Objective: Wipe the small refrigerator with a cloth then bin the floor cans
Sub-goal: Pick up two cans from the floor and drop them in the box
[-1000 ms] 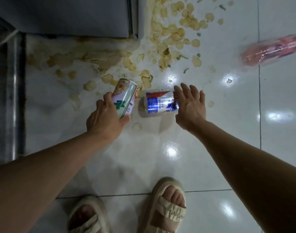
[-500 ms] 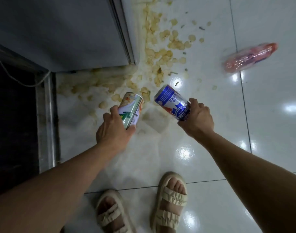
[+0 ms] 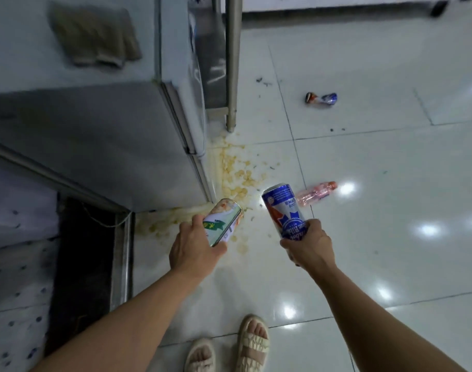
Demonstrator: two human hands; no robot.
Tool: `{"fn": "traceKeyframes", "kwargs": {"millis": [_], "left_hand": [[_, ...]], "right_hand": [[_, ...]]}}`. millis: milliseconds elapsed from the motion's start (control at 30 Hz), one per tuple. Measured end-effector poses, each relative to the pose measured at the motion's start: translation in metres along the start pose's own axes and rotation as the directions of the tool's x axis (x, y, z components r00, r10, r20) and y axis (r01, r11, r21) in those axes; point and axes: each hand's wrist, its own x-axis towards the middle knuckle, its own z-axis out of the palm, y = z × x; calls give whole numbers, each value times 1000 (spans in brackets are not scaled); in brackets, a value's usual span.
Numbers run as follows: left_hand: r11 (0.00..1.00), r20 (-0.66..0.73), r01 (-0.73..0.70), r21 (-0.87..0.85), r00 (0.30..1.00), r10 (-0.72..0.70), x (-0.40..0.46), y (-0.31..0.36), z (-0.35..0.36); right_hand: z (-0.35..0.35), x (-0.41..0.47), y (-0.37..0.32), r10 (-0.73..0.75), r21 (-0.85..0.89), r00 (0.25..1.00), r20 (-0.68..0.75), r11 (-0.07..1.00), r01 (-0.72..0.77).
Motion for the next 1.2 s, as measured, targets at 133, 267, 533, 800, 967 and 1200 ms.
{"fn": "traceKeyframes", "kwargs": {"millis": [133,267,533,800,967,1200], "left_hand": [[995,-50,-99,-11,994,98,-30,39,-61],[983,-100,-180,-42,979,175,-59,74,-119],[920,-191,-392,-2,903,385,-122,142,-212],[808,-207,-588,35,787,582,-184,234,-254],[732,-194,-679,53,712,675,-215,308,-245],[675,-191,-734,69,654,732,-255,430,-195]], "right_hand": [[-66,-47,-37,-7,61,999,-47,998,10],[-126,-94,-71,-24,97,993,-116,995,36],[-220,-183,-102,-83,166,961,-265,978,131],[-312,-241,-71,-23,248,912,-410,959,136],[-375,-253,-33,13,249,888,-460,962,115],[-494,-241,44,18,255,835,-550,956,148]]}}
